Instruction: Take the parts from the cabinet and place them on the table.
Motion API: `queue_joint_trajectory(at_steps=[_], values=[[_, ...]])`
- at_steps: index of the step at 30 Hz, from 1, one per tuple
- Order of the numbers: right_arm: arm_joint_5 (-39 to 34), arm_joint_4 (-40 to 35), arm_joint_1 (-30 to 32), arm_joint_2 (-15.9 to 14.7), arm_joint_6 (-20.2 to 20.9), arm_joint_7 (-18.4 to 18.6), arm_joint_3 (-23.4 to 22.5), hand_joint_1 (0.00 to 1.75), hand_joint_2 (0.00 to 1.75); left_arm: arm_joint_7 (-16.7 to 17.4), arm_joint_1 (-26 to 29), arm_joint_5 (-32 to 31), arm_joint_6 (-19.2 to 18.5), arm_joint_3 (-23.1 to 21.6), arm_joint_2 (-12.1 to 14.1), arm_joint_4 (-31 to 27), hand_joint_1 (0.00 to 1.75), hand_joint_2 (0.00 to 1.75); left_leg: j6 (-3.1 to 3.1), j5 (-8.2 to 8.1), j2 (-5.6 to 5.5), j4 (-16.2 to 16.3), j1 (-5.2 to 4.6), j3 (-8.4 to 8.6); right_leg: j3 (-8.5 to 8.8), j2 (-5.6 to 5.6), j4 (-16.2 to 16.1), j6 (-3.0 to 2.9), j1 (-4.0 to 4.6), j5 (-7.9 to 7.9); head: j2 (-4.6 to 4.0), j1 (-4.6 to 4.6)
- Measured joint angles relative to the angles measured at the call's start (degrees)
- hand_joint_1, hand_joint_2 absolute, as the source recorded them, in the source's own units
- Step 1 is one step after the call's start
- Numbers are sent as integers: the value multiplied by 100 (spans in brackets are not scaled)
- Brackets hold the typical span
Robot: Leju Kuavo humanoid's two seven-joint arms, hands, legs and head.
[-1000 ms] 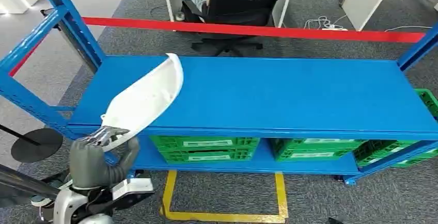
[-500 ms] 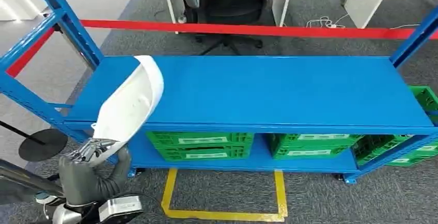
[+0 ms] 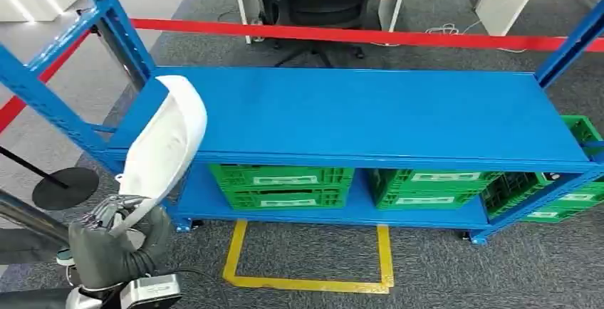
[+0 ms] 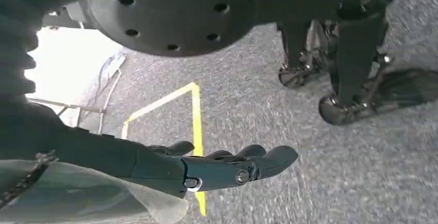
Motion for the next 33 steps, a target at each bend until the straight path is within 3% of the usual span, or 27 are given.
queue_joint_trajectory(at_steps=[1, 2, 7, 9, 11, 12, 13, 14, 16, 17, 19, 20, 21, 22, 23, 24, 26, 27, 28, 31, 32, 33], values=[[18, 0, 0, 0, -2, 0, -2, 0, 175, -2, 7, 13, -9, 4, -2, -11, 175, 175, 56, 61, -14, -15, 8, -83, -111, 27, 187, 16, 8, -321, 0, 29], [43, 0, -6, 0, -15, 0, -2, 0, 175, -26, 19, 75, -26, 13, -4, -20, 175, 175, 65, 119, -11, -12, 7, -155, -218, 39, 555, 23, 2, -680, 0, 57], [50, 0, -8, 0, -20, 0, -2, 0, 175, -31, 24, 79, -28, 15, -4, -20, 175, 175, 65, 128, -9, -12, 6, -172, -235, 39, 630, 27, 1, -739, 0, 61], [59, 0, -9, 0, -24, 7, -4, 0, 175, -33, 30, 92, -35, 20, -4, -17, 175, 175, 68, 149, -9, -12, 5, -194, -270, 41, 787, 34, -1, -849, 0, 66], [78, 2, -7, 0, -17, 31, -4, 0, 175, -54, 47, 124, -54, 28, -2, -20, 175, 175, 69, 194, -7, -11, -6, -243, -329, 42, 1084, 48, -2, -1035, 0, 55], [142, 2, -8, 0, -15, 35, -7, 0, 175, -114, 60, 201, -120, 44, -4, -17, 175, 175, 63, 329, -3, 21, -16, -439, -353, 42, 1607, 80, -1, -1023, 0, 62], [216, 0, -52, 0, -20, 35, -11, 0, 175, -186, 58, 278, -160, 94, -4, -20, 175, 175, -20, 481, -4, 167, -10, -712, 749, 39, 227, 82, -23, -451, 0, 70], [260, 0, -112, 0, -22, 42, -13, 0, 175, -234, 36, 315, -201, 129, -15, -20, 175, 175, -95, 566, 1, 266, -50, -821, 961, 66, -287, 2, -3, -674, 0, 79], [295, -2, -131, 0, -22, 42, -15, 0, 175, -271, 21, 341, -230, 157, -24, -22, 175, 175, -147, 646, -5, 275, -41, -868, 898, 57, -275, -91, 2, -637, 0, 77], [306, -2, -151, 13, -22, 42, -17, 0, 175, -284, 26, 361, -229, 184, -24, -22, 175, 175, -186, 546, -16, 325, -21, -897, 853, 15, -286, -157, -24, -583, 0, 88], [328, -13, -174, 11, -31, 52, -20, 0, 175, -286, 17, 367, -243, 214, -28, -20, 175, 175, -271, -169, -10, 792, 1, -997, 732, -10, -283, -246, -24, -463, 0, 38], [328, -15, -178, 11, -42, 50, -22, 0, 175, -286, 11, 367, -245, 230, -31, -20, 175, 175, -299, -494, -10, 1196, 21, -1067, 658, -20, -276, -246, -21, -403, 0, 38], [328, -18, -187, 11, -42, 50, -24, 0, 175, -286, 10, 367, -247, 245, -31, -20, 175, 175, -319, -716, -10, 1624, 38, -1124, 594, -28, -269, -242, -15, -340, 0, 40], [330, -17, -199, 11, -39, 50, -24, 0, 175, -289, 9, 367, -249, 249, -31, -20, 175, 175, -326, -746, -10, 1915, 46, -1128, 544, -40, -255, -239, -12, -278, 0, 40], [348, -17, -203, 11, -37, 50, -24, 0, 175, -297, 7, 367, -258, 254, -31, -20, 175, 175, -325, -587, -10, 1956, 49, -1043, 449, -46, -223, -231, -11, -211, 0, 38], [365, -20, -205, 11, -35, 50, -24, 0, 175, -306, 2, 369, -275, 267, -31, -20, 175, 175, -313, -347, -10, 1797, 49, -863, 360, -53, -202, -222, -8, -169, 0, 35], [380, -22, -212, 11, -26, 88, -26, 0, 175, -310, -6, 369, -313, 286, -42, -22, 175, 175, -227, -29, -16, 881, 36, -241, 241, -52, -167, -203, 2, -85, 0, 35], [361, -28, -219, 26, 19, 96, -35, 0, 175, -313, -13, 365, -326, 293, -48, -24, 175, 175, -167, -48, -29, 393, 17, 67, 206, -50, -162, -193, 0, -44, 0, 35], [317, -39, -235, 35, 42, 96, -55, 0, 175, -317, -13, 361, -326, 295, -52, -28, 175, 175, -129, -111, -23, 55, 8, 233, 168, -34, -147, -157, 31, 3, 0, 42], [203, -77, -238, 37, 96, 96, -175, 0, 175, -345, -10, 361, -328, 317, -83, -31, 175, 175, -120, -116, -24, -2, -25, 149, 78, -51, -169, -34, 1, 170, 0, 40], [143, -81, -235, 35, 159, 98, -223, 0, 175, -356, -7, 365, -345, 323, -107, -28, 175, 175, -61, -12, -10, -93, 47, 89, 16, -38, -131, 4, 15, 157, 0, 53], [48, -105, -225, 35, 265, 98, -293, 0, 175, -374, -20, 369, -383, 334, -127, -28, 175, 175, -41, 46, 12, -80, 34, 26, -41, 5, -39, 25, 13, -52, 0, 48]])
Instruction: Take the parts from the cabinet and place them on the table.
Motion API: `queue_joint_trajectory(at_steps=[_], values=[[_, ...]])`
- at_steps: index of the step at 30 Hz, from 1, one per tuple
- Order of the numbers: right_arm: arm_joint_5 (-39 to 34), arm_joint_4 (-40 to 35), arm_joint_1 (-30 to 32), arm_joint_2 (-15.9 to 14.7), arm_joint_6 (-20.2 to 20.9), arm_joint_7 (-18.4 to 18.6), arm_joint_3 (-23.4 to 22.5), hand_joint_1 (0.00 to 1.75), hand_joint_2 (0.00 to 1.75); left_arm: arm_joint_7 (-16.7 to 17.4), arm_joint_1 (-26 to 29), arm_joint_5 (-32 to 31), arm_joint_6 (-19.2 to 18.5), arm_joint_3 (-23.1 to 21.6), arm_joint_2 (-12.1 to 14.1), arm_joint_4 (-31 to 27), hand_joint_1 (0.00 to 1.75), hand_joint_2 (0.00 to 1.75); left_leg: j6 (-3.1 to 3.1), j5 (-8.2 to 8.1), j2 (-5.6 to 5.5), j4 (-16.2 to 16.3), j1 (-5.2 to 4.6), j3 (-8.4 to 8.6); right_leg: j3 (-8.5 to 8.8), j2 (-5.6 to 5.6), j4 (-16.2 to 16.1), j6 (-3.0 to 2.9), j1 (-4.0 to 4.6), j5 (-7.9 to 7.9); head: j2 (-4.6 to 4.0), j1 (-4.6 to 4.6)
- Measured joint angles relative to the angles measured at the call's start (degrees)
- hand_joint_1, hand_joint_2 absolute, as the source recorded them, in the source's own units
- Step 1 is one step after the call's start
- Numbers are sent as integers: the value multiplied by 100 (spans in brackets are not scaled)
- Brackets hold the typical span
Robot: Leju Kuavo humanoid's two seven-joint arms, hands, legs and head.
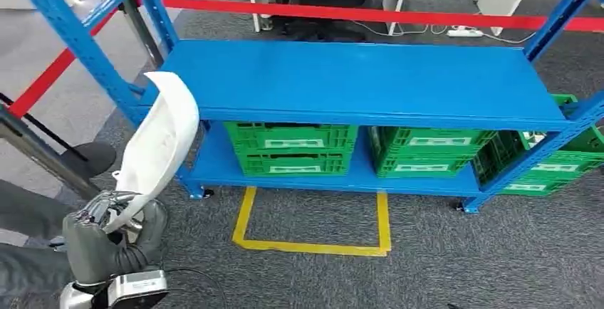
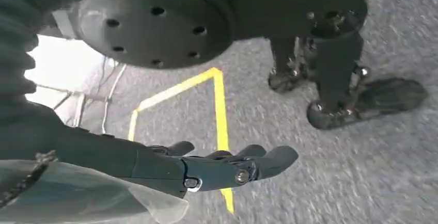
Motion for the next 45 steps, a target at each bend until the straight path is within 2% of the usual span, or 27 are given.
queue_joint_trajectory(at_steps=[2, 3, 4, 6, 8, 10, 11, 14, 15, 16, 18, 19, 21, 24, 26, 29, 30, 31, 33, 34, 36, 38, 39, 40, 41, 44, 45], values=[[-239, -87, 7, 7, 339, 33, -178, 0, 175, -35, -18, 44, -28, 2, -20, 2, 175, 175, 70, 124, -1, 26, -15, -185, -236, 43, 684, 5, -4, -731, 0, 41], [-368, -140, 6, 13, 584, 70, -288, 0, 175, -46, -26, 57, -28, 2, -17, 9, 175, 175, 83, 191, 4, 44, -32, -289, -330, 43, 1144, 15, -5, -994, 0, 35], [-452, -198, 9, 18, 761, 100, -377, 0, 175, -57, -36, 68, -28, 0, -17, 17, 175, 175, 86, 255, 11, 61, -45, -387, -369, 42, 1462, 25, -5, -1053, 0, 37], [-656, -379, 33, 44, 1192, 166, -560, 0, 175, -85, -76, 144, -30, -17, -17, 44, 175, 175, 74, 377, 17, 114, -55, -595, -176, 41, 1517, 40, -5, -699, 0, 35], [-808, -652, 64, 78, 1638, 214, -799, 0, 175, -103, -138, 190, -54, -59, -11, 68, 175, 175, 36, 473, 14, 208, -49, -809, 406, 38, 812, 32, -14, -311, 0, 39], [-874, -846, 43, 118, 1829, 214, -946, 0, 175, -118, -165, 195, -65, -88, -11, 72, 175, 175, -25, 531, 18, 335, -82, -926, 1083, 30, -163, 21, 4, -558, 0, 57], [-898, -916, 42, 133, 1862, 210, -1005, 0, 175, -120, -180, 197, -70, -105, -6, 74, 175, 175, -54, 601, 26, 356, -86, -970, 1121, 48, -297, -31, 4, -651, 0, 46], [-904, -1036, 128, 197, 1895, 230, -1134, 0, 175, -122, -203, 203, -70, -140, 0, 85, 175, 175, -131, 758, 20, 335, -63, -1031, 921, 34, -296, -162, 6, -521, 0, 61], [-907, -1064, 123, 223, 1901, 258, -1158, 0, 175, -125, -199, 205, -70, -140, 0, 94, 175, 175, -180, 556, 3, 391, -46, -1064, 870, 7, -290, -204, -3, -466, 0, 55], [-907, -1117, 139, 225, 1897, 301, -1189, 0, 175, -125, -201, 207, -70, -142, 7, 101, 175, 175, -223, 182, 2, 623, -35, -1108, 799, -1, -290, -264, -3, -400, -2, 29], [-961, -1160, 144, 230, 1990, 315, -1221, 0, 175, -125, -217, 210, -78, -142, 13, 116, 175, 175, -286, -484, 3, 1398, 2, -1225, 701, -7, -282, -278, 6, -274, 0, 24], [-1014, -1189, 153, 245, 2109, 315, -1261, 0, 175, -125, -221, 210, -92, -144, 20, 127, 175, 175, -300, -664, 4, 1793, 13, -1261, 607, -10, -264, -278, 11, -203, 0, 15], [-1084, -1294, 168, 291, 2352, 315, -1375, 0, 175, -122, -237, 210, -109, -151, 33, 159, 175, 175, -293, -483, 3, 1974, 16, -1104, 386, -17, -206, -272, 18, -82, 0, 15], [-912, -1381, 172, 350, 2428, 315, -1475, 0, 175, -125, -309, 232, -129, -184, 42, 188, 175, 175, -138, -2, -29, 709, -15, -195, 167, -5, -167, -256, 36, 74, 0, 15], [-677, -1383, 189, 365, 2231, 315, -1479, 0, 175, -138, -365, 243, -131, -208, 44, 205, 175, 175, -63, -149, -44, 52, -47, 161, 103, -5, -159, -184, 50, 176, 0, 24], [-338, -1348, 232, 363, 1839, 317, -1508, 0, 175, -179, -407, 293, -129, -241, 44, 273, 175, 175, -7, -38, -34, -12, -98, 76, 21, 17, -223, -44, 28, 359, 0, 18], [-288, -1313, 234, 328, 1750, 315, -1552, 0, 175, -195, -438, 295, -129, -260, 39, 304, 175, 175, 21, 36, 33, -117, -21, 44, -54, 50, -189, -34, 13, 266, 0, 20], [-245, -1279, 244, 326, 1687, 315, -1580, 0, 175, -205, -465, 295, -129, -280, 42, 341, 175, 175, 55, 104, 54, -120, -32, -22, -124, 58, -80, -10, 26, 19, 0, 45], [-190, -1204, 259, 313, 1604, 398, -1645, 0, 175, -212, -494, 304, -131, -304, 42, 402, 175, 175, 109, 220, 124, -99, -40, -191, -371, 57, 779, 30, 1, -717, 0, 90], [-170, -1178, 265, 304, 1588, 442, -1678, 0, 175, -212, -502, 315, -138, -308, 42, 433, 175, 175, 111, 270, 179, -89, -46, -266, -468, 57, 1236, 57, -2, -905, 0, 79], [-135, -1150, 291, 295, 1547, 452, -1742, 0, 175, -212, -531, 343, -166, -337, 42, 490, 175, 175, 100, 350, 265, -35, -47, -424, -425, 52, 1565, 99, -7, -762, 0, 85], [-129, -1139, 313, 271, 1538, 452, -1768, 0, 175, -212, -547, 354, -166, -348, 42, 527, 175, 175, 67, 395, 370, 75, -31, -602, 63, 7, 1002, 131, -30, -311, 0, 85], [-105, -1134, 309, 267, 1532, 452, -1783, 0, 175, -214, -561, 358, -170, -352, 42, 546, 175, 175, 47, 406, 410, 157, -27, -679, 424, -128, 489, 153, -45, -215, 0, 85], [-76, -1130, 285, 269, 1516, 452, -1799, 0, 175, -214, -569, 361, -179, -361, 42, 553, 175, 175, 22, 403, 449, 239, -69, -738, 749, -424, 23, 188, -44, -368, 0, 101], [-43, -1126, 258, 256, 1499, 452, -1818, 0, 175, -221, -579, 376, -183, -371, 44, 559, 175, 175, -13, 416, 510, 321, -76, -793, 889, -442, -211, 114, 17, -444, 0, 103], [40, -1075, 269, 254, 1492, 446, -1910, 0, 175, -236, -610, 398, -201, -413, 44, 610, 175, 175, -92, 516, 671, 338, -68, -810, 710, -283, -185, -21, 20, -405, 0, 79], [75, -1066, 276, 256, 1497, 446, -1943, 0, 175, -238, -626, 400, -207, -422, 48, 627, 175, 175, -129, 452, 616, 359, -53, -830, 671, -245, -211, -114, -11, -338, 0, 92]])
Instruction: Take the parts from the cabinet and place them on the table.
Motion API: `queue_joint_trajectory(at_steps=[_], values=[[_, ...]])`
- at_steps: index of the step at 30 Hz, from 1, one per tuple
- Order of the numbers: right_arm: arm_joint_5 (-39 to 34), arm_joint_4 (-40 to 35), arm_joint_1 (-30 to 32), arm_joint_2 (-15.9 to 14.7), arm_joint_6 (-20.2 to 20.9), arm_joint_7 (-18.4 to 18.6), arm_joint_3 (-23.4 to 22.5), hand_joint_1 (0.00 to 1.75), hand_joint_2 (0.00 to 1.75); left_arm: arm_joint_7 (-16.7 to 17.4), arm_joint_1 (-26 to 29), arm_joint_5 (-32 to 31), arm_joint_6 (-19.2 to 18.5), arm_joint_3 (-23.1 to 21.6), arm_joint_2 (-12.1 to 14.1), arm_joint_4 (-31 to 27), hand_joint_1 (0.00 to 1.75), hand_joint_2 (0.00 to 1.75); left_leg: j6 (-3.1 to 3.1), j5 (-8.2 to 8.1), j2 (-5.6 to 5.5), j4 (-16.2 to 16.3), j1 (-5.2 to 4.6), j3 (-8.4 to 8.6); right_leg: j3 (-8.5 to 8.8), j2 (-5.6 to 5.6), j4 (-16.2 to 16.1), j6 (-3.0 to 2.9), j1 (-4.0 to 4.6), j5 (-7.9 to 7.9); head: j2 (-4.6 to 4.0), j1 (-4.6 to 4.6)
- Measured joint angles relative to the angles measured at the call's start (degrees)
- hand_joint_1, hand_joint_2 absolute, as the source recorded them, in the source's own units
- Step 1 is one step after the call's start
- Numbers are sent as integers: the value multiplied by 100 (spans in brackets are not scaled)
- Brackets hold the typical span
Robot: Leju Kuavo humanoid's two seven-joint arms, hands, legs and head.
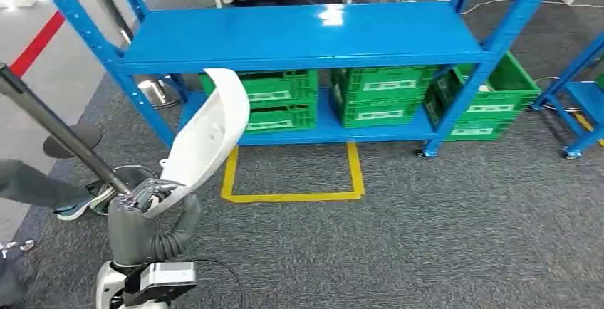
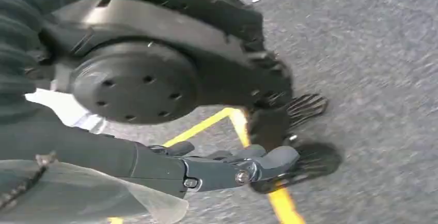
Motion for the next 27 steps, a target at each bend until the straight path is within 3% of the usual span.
queue_joint_trajectory(at_steps=[1, 2, 4, 5, 6, 7, 9, 10, 11, 12, 14, 15, 16, 17, 18, 20, 21, 22, 24, 25, 26, 27], values=[[50, 9, -10, 2, 20, 15, -46, 0, 175, 0, -7, 0, -11, -9, 2, 15, 175, 175, -69, -299, -276, 127, 23, -26, -58, 44, 3, -71, 1, 51, 0, -20], [78, 9, -27, 2, 26, 57, -80, 0, 175, -4, -2, 0, -13, -13, 7, 20, 175, 175, -99, -670, -445, 434, 43, -74, -96, 99, 4, -108, 1, 121, 0, -31], [107, 9, -50, 2, 31, 57, -120, 0, 175, -9, -7, 2, -24, -13, 22, 39, 175, 175, -117, -1255, -546, 1235, 55, -201, -257, 229, 19, -141, 23, 276, 0, -35], [116, 9, -51, 2, 33, 44, -146, 0, 175, -9, -8, 2, -37, -15, 30, 50, 175, 175, -106, -1330, -555, 1524, 54, -215, -352, 302, 19, -142, 37, 326, 0, -37], [120, 9, -47, 2, 33, 44, -166, 0, 175, -9, -9, 2, -42, -17, 35, 59, 175, 175, -83, -1236, -560, 1597, 50, -157, -443, 364, 32, -142, 51, 389, 0, -39], [142, 11, -43, 2, 33, 44, -192, 0, 175, -9, -16, 4, -46, -24, 37, 68, 175, 175, -42, -996, -572, 1443, 42, 17, -531, 437, 36, -139, 72, 451, 0, -37], [210, 15, -42, 6, 41, 111, -236, 0, 175, -13, -46, 2, -79, -39, 42, 79, 175, 175, 99, -569, -702, 631, 8, 557, -642, 575, 36, -132, 109, 561, 0, -37], [229, 15, -48, 52, 42, 114, -253, 0, 175, -18, -73, -6, -90, -46, 44, 79, 175, 175, 222, -561, -971, 90, -27, 883, -689, 617, 36, -136, 78, 629, 0, -31], [273, 11, -63, 59, 35, 114, -267, 0, 175, -26, -80, -9, -99, -50, 44, 79, 175, 175, 256, -670, -1040, -271, -13, 1080, -723, 701, 38, -114, 122, 685, 0, -29], [302, 7, -74, 59, 28, 111, -291, 0, 175, -35, -99, -15, -110, -50, 48, 85, 175, 175, 208, -705, -1029, -370, -32, 1114, -753, 751, 24, -81, 90, 754, 0, -35], [345, 7, -61, 61, 9, 105, -356, 0, 175, -37, -148, -37, -160, -52, 48, 96, 175, 175, 208, -667, -943, -374, -65, 1069, -791, 851, -24, 1, 60, 868, 0, -37], [358, 6, -45, 55, -2, 109, -389, 0, 175, -39, -165, -42, -164, -61, 44, 103, 175, 175, 221, -556, -858, -487, 17, 1020, -802, 919, -36, 39, 101, 912, 0, -33], [367, 7, -37, 57, -4, 107, -411, 0, 175, -44, -191, -42, -171, -63, 42, 112, 175, 175, 206, -498, -768, -506, 22, 1010, -916, 746, 29, 44, 105, 785, 0, -39], [380, 7, -42, 63, -4, 137, -428, 0, 175, -46, -197, -42, -182, -66, 28, 114, 175, 175, 264, -446, -722, -519, 29, 949, -1038, 542, 328, 72, 94, 469, 0, 40], [385, 7, -56, 63, -4, 179, -435, 0, 175, -50, -189, -42, -186, -63, 33, 122, 175, 175, 243, -405, -642, -509, 23, 885, -1196, 434, 792, 115, 73, 177, 0, 63], [391, 7, -65, 63, -4, 195, -454, 0, 175, -50, -188, -42, -197, -63, 39, 155, 175, 175, 231, -336, -465, -481, 12, 764, -1440, 352, 1674, 191, 24, -255, 0, 55], [391, 6, -62, 63, -4, 195, -470, 0, 175, -50, -188, -42, -197, -63, 39, 162, 175, 175, 215, -312, -394, -464, 15, 720, -1392, 334, 1767, 221, 6, -288, 0, 48], [391, 7, -53, 63, -4, 195, -479, 0, 175, -50, -188, -42, -197, -63, 39, 173, 175, 175, 193, -296, -324, -438, 22, 683, -1196, 314, 1610, 244, -15, -213, 0, 57], [393, 2, -48, 63, -4, 203, -489, 0, 175, -50, -195, -42, -197, -63, 39, 184, 175, 175, 161, -294, -181, -355, 47, 606, -461, 192, 627, 283, -54, 118, 0, 52], [393, 2, -62, 68, -2, 205, -494, 0, 175, -50, -205, -42, -199, -63, 37, 186, 175, 175, 121, -318, -124, -265, 30, 603, -126, -69, 141, 310, -60, 168, 0, 54], [400, 0, -96, 92, 6, 223, -496, 0, 175, -50, -207, -42, -206, -59, 39, 186, 175, 175, 74, -348, -68, -196, -9, 534, -46, -225, 11, 275, 0, 51, 0, 100], [402, -9, -99, 92, 26, 221, -515, 0, 175, -52, -215, -50, -225, -59, 42, 186, 175, 175, 45, -340, -23, -155, -19, 528, -99, -93, 47, 135, -15, 99, 0, 18]])
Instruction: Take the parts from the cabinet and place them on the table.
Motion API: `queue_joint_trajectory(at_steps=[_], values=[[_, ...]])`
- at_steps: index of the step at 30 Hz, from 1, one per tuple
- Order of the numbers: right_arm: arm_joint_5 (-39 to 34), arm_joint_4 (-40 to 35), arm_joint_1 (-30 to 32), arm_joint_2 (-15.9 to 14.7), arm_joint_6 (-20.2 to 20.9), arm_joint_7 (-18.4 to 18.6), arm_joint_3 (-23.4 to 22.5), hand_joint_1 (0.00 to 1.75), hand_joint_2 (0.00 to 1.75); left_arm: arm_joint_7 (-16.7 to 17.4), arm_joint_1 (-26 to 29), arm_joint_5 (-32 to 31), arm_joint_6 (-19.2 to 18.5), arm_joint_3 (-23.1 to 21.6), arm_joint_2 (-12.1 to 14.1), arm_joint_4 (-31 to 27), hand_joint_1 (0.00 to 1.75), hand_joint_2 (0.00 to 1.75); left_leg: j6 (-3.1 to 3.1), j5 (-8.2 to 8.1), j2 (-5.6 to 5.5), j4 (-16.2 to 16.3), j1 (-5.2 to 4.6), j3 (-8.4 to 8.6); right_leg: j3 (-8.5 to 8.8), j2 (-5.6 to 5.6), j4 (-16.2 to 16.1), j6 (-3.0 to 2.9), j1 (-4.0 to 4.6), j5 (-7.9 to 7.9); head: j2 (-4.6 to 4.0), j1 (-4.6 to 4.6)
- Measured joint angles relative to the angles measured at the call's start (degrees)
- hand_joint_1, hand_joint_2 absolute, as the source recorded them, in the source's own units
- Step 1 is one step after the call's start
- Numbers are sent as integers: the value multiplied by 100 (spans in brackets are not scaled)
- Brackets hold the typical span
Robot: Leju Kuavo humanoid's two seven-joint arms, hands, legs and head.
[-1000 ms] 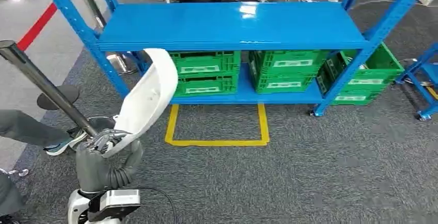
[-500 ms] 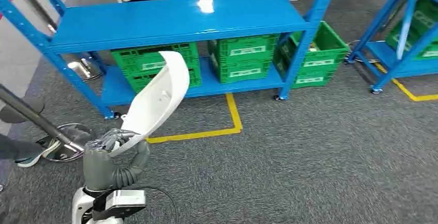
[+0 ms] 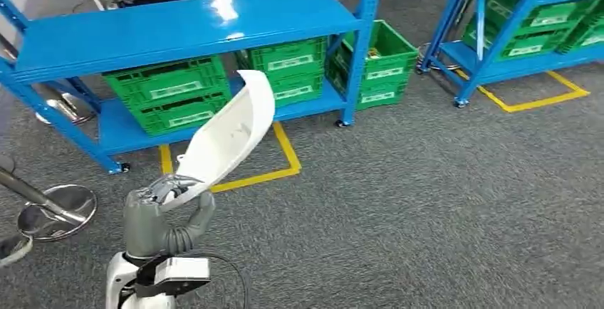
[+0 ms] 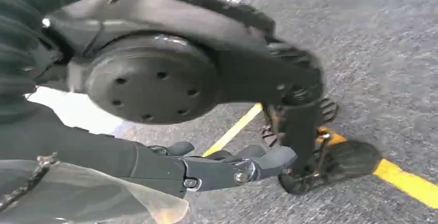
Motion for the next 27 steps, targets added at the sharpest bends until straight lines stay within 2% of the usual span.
queue_joint_trajectory(at_steps=[3, 4, 5, 6, 7, 8, 9, 10, 11, 12, 13, 14, 15, 16, 18, 19, 20, 21, 23, 24, 25, 26, 27], values=[[7, 0, 35, 2, 13, 0, -57, 0, 175, -7, -32, -7, -37, -20, 0, 17, 175, 175, -67, 15, 113, 25, 19, -9, -84, 132, 25, -130, -1, 54, 0, -14], [4, -2, 31, 17, 15, 11, -74, 0, 175, -7, -61, -11, -52, -20, 0, 22, 175, 175, -138, -96, -151, 87, 49, -40, -92, 169, 19, -178, -14, 85, 0, -22], [0, -24, 9, 17, 15, 22, -92, 0, 175, -7, -73, -61, -74, -22, 2, 22, 175, 175, -166, -328, -397, 321, 64, -128, -128, 222, 20, -222, -15, 113, 0, -36], [-20, -44, -31, 20, 18, 26, -110, 0, 175, -7, -82, -116, -101, -22, 9, 26, 175, 175, -178, -605, -487, 738, 73, -283, -170, 288, 20, -261, -9, 143, 0, -29], [-55, -48, -72, 22, 18, 26, -118, 0, 175, -4, -104, -173, -140, -22, 24, 42, 175, 175, -181, -848, -523, 1233, 74, -477, -219, 364, 25, -272, 3, 174, 0, -33], [-74, -48, -101, 24, 15, 26, -131, 0, 175, 0, -129, -219, -162, -22, 39, 55, 175, 175, -172, -992, -535, 1630, 73, -632, -260, 437, 31, -277, 15, 204, 0, -36], [-96, -48, -117, 26, 13, 26, -151, 0, 175, 2, -148, -243, -175, -22, 46, 66, 175, 175, -158, -1008, -540, 1803, 72, -689, -290, 507, 34, -279, 27, 230, 0, -38], [-116, -48, -133, 39, 13, 26, -162, 0, 175, 4, -166, -260, -181, -22, 50, 72, 175, 175, -128, -874, -547, 1710, 71, -620, -312, 586, 34, -278, 39, 254, 0, -36], [-147, -48, -139, 42, 20, 26, -166, 0, 175, 9, -194, -293, -199, -22, 52, 72, 175, 175, -87, -637, -568, 1378, 66, -449, -326, 661, 36, -272, 54, 277, 0, -38], [-168, -50, -146, 52, 24, 26, -175, 0, 175, 20, -225, -299, -223, -22, 57, 72, 175, 175, -36, -368, -630, 895, 56, -210, -330, 733, 36, -270, 68, 299, 0, -36], [-170, -55, -159, 72, 24, 26, -186, 0, 175, 20, -265, -302, -234, -20, 59, 72, 175, 175, 34, -106, -826, 350, 48, 57, -336, 800, 36, -263, 75, 322, 0, -36], [-173, -55, -173, 101, 22, 26, -186, 0, 175, 20, -299, -306, -240, -17, 63, 72, 175, 175, 100, -153, -1125, 154, 59, 144, -360, 848, 37, -239, 73, 345, 0, -19], [-179, -66, -210, 107, 20, 26, -186, 0, 175, 22, -308, -308, -247, -17, 66, 72, 175, 175, 81, -113, -1124, 61, 67, 138, -402, 917, 62, -211, 78, 372, 0, -29], [-188, -72, -216, 109, 22, 24, -188, 0, 175, 22, -335, -308, -258, -17, 70, 74, 175, 175, 75, -155, -1065, 35, 48, 144, -466, 972, 62, -166, 59, 406, 0, -73], [-190, -72, -205, 116, 20, 26, -193, 0, 175, 24, -376, -310, -265, -17, 66, 74, 175, 175, 75, -103, -961, -11, 45, 113, -525, 1094, 24, -58, 55, 491, 0, -71], [-190, -77, -194, 116, 15, 48, -199, 0, 175, 24, -389, -308, -269, -20, 63, 74, 175, 175, 90, -38, -857, -83, 109, 118, -601, 986, 72, -73, 38, 452, 0, -77], [-192, -81, -186, 118, 3, 48, -203, 0, 175, 24, -393, -306, -289, -22, 53, 77, 175, 175, 118, -11, -803, -92, 101, 98, -688, 722, 232, -51, 69, 281, 0, -54], [-194, -83, -190, 120, -9, 91, -203, 0, 175, 24, -388, -297, -297, -24, 48, 77, 175, 175, 134, 0, -725, -88, 97, 69, -853, 563, 579, -26, 58, 43, 0, -18], [-199, -83, -180, 122, -33, 131, -203, 0, 175, 24, -371, -288, -317, -24, 46, 105, 175, 175, 139, 24, -554, -81, 78, 23, -1206, 461, 1448, 28, 35, -371, 0, -27], [-199, -83, -146, 122, -44, 129, -204, 0, 175, 20, -371, -267, -317, -26, 41, 127, 175, 175, 136, 31, -454, -73, 75, -3, -1304, 441, 1751, 59, 29, -466, 0, -23], [-205, -88, -108, 122, -52, 129, -206, 0, 175, 17, -370, -240, -317, -28, 37, 147, 175, 175, 128, 38, -388, -66, 76, -18, -1241, 429, 1720, 73, 25, -411, 0, -23], [-205, -105, -55, 122, -63, 129, -212, 0, 175, 11, -371, -227, -317, -28, 35, 164, 175, 175, 122, 40, -316, -61, 77, -27, -1033, 402, 1435, 79, 24, -253, 0, -23], [-203, -134, -16, 122, -72, 131, -217, 0, 175, 2, -371, -225, -319, -31, 33, 181, 175, 175, 114, 39, -252, -51, 78, -28, -733, 345, 965, 78, 21, -56, -2, -23]])
